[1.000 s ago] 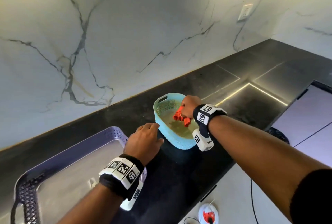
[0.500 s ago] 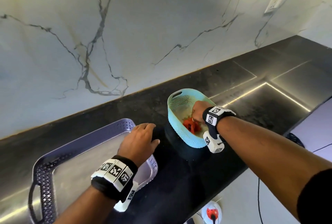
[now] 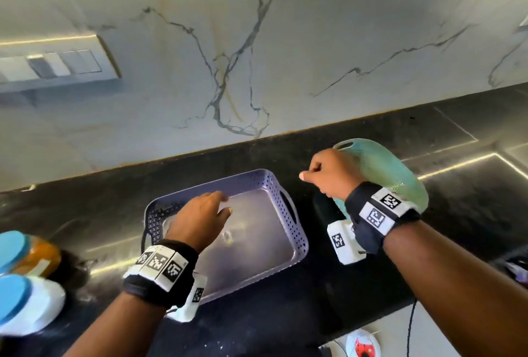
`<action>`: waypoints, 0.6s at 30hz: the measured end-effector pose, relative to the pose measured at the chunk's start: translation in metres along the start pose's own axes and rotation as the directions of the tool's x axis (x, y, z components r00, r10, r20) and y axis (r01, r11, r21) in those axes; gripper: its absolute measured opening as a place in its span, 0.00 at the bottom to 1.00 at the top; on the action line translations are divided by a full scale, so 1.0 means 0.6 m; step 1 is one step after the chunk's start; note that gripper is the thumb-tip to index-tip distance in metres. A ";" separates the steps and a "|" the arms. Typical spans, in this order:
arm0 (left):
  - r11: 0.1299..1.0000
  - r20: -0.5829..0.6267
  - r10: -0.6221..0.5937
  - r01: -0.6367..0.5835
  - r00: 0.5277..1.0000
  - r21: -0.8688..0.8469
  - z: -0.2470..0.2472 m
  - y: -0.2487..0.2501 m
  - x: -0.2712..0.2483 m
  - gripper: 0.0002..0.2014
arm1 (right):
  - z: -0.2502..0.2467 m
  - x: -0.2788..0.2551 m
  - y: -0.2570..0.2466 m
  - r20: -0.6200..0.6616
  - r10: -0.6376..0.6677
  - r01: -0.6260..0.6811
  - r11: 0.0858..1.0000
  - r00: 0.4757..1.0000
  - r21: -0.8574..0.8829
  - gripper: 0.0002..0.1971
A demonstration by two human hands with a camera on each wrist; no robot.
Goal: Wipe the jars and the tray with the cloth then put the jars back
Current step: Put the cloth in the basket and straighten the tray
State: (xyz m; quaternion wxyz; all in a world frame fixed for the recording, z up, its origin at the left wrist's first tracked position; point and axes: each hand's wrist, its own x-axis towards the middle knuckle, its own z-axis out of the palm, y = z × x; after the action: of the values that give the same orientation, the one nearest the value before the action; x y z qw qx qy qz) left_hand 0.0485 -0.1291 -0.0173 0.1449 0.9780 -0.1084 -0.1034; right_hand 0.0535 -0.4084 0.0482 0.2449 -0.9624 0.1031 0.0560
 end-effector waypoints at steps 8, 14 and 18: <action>0.900 0.068 -0.431 0.423 0.900 0.106 0.030 -0.182 -0.091 0.30 | 0.141 -0.015 -0.007 0.244 0.087 0.006 0.934 0.966 -0.357 0.09; 0.804 0.166 -0.554 0.576 0.816 -0.149 0.043 -0.220 -0.084 0.37 | 0.167 -0.003 -0.048 0.212 0.091 -0.004 0.925 0.973 -0.379 0.10; 0.803 0.167 -0.552 0.575 0.817 -0.160 0.018 -0.243 -0.050 0.49 | 0.171 0.025 -0.085 0.212 0.091 -0.010 0.936 0.973 -0.353 0.11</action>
State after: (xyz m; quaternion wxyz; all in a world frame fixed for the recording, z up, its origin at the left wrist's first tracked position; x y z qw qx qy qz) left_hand 0.0436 0.0117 -0.0669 0.2005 0.9385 0.1902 -0.2071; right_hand 0.0737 -0.3178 -0.0203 0.0786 -0.9750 0.0880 0.1882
